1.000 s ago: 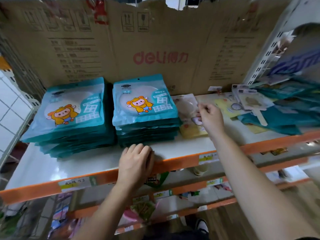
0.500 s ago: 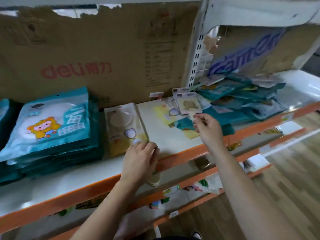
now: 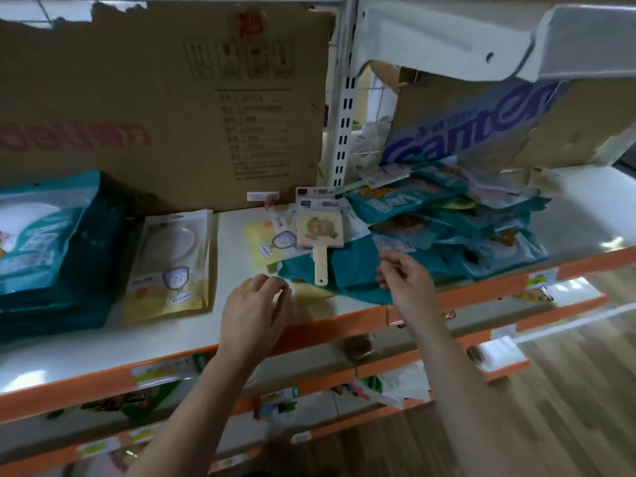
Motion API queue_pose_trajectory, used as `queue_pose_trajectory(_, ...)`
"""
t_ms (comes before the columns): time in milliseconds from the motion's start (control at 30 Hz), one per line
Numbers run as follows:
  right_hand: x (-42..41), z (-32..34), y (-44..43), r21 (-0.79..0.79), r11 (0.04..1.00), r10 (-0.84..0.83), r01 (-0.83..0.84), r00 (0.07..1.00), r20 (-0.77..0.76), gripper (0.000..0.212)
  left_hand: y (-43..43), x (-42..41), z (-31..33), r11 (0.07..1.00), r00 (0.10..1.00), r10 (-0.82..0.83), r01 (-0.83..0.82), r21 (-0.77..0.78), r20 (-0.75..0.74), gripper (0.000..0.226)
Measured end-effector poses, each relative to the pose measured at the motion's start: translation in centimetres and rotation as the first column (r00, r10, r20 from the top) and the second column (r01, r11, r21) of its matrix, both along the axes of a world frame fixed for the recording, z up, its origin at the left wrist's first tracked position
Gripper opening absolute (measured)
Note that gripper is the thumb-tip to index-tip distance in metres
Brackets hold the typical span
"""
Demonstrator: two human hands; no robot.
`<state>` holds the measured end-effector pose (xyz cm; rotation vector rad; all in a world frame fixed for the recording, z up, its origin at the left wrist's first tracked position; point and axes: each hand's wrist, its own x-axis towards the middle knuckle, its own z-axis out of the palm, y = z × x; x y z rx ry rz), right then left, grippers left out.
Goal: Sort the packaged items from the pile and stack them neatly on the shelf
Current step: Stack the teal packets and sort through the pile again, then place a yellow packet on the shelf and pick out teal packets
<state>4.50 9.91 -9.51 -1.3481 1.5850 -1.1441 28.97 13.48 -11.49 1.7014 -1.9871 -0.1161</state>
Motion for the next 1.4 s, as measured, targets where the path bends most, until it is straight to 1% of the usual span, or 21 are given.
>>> queue_pose_trajectory(67,-0.2,-0.3,-0.6,-0.004,1.000,-0.002,0.002,1.000,0.027,0.015,-0.9,-0.1,0.3,1.000,1.000,0.019,-0.019,0.001,0.000,0.037)
queue_pose_trajectory(167,-0.2,-0.4,-1.5,-0.018,1.000,-0.004,0.005,0.999,0.053,0.014,-3.1,-0.1,0.9,0.998,0.999,0.048,-0.048,-0.026,-0.006,0.025)
queue_pose_trajectory(233,-0.1,-0.3,-2.3,-0.024,1.000,0.003,-0.002,0.999,0.042,0.013,-5.3,0.2,1.3,0.998,0.998,0.060,-0.060,-0.010,-0.005,0.026)
queue_pose_trajectory(300,0.0,-0.1,-3.0,-0.020,1.000,0.003,-0.002,0.999,0.039,0.014,-8.0,0.9,1.3,0.998,0.998,0.062,-0.062,0.027,0.013,0.030)
queue_pose_trajectory(367,0.1,0.1,-3.9,-0.022,1.000,-0.002,0.003,0.999,0.047,0.014,-10.7,1.7,1.2,0.994,0.998,0.041,-0.046,0.100,0.052,0.034)
queue_pose_trajectory(500,0.4,0.1,-5.2,-0.018,0.999,-0.028,0.030,0.996,0.086,0.012,-14.4,1.9,0.8,0.969,0.999,-0.040,0.031,0.246,0.029,0.027)
queue_pose_trajectory(600,0.4,-0.5,-5.2,-0.011,0.999,-0.034,0.035,0.993,0.111,0.015,-15.4,1.5,0.3,0.952,0.997,-0.070,0.056,0.302,0.037,0.035)
queue_pose_trajectory(700,0.3,-0.7,-5.0,-0.016,0.999,-0.032,0.034,0.992,0.125,0.016,-15.3,0.8,0.0,0.955,0.997,-0.012,-0.010,0.297,0.073,0.046)
queue_pose_trajectory(833,-0.1,-0.4,-5.4,0.001,0.999,-0.035,0.035,0.984,0.174,0.015,-15.0,-0.5,0.8,0.957,0.996,0.044,-0.064,0.284,0.074,0.046)
queue_pose_trajectory(933,-0.4,-0.3,-5.7,0.016,1.000,-0.018,0.015,0.979,0.205,0.015,-15.4,-0.9,1.4,0.939,0.994,0.108,-0.105,0.327,0.009,0.040)
queue_pose_trajectory(1033,-0.8,-0.2,-5.7,0.030,1.000,0.003,-0.010,0.973,0.231,0.015,-15.6,-0.9,2.1,0.936,0.991,0.132,-0.113,0.332,-0.034,0.033)
queue_pose_trajectory(1200,-1.4,0.2,-5.8,0.029,0.998,0.048,-0.056,0.967,0.251,0.014,-14.9,-0.9,4.3,0.912,0.967,0.156,-0.062,0.406,-0.203,0.041)
queue_pose_trajectory(1267,-1.5,0.3,-5.8,0.029,0.997,0.058,-0.067,0.963,0.262,0.014,-14.3,-0.8,4.5,0.891,0.935,0.196,-0.044,0.453,-0.296,0.038)
queue_pose_trajectory(1333,-1.6,0.4,-5.8,0.027,0.996,0.071,-0.081,0.961,0.268,0.014,-13.4,-0.9,4.9,0.871,0.865,0.256,-0.013,0.491,-0.431,0.034)
queue_pose_trajectory(1400,-1.8,0.5,-5.9,0.022,0.995,0.086,-0.095,0.959,0.269,0.015,-12.8,-1.1,5.3,0.868,0.804,0.300,-0.008,0.496,-0.513,0.031)
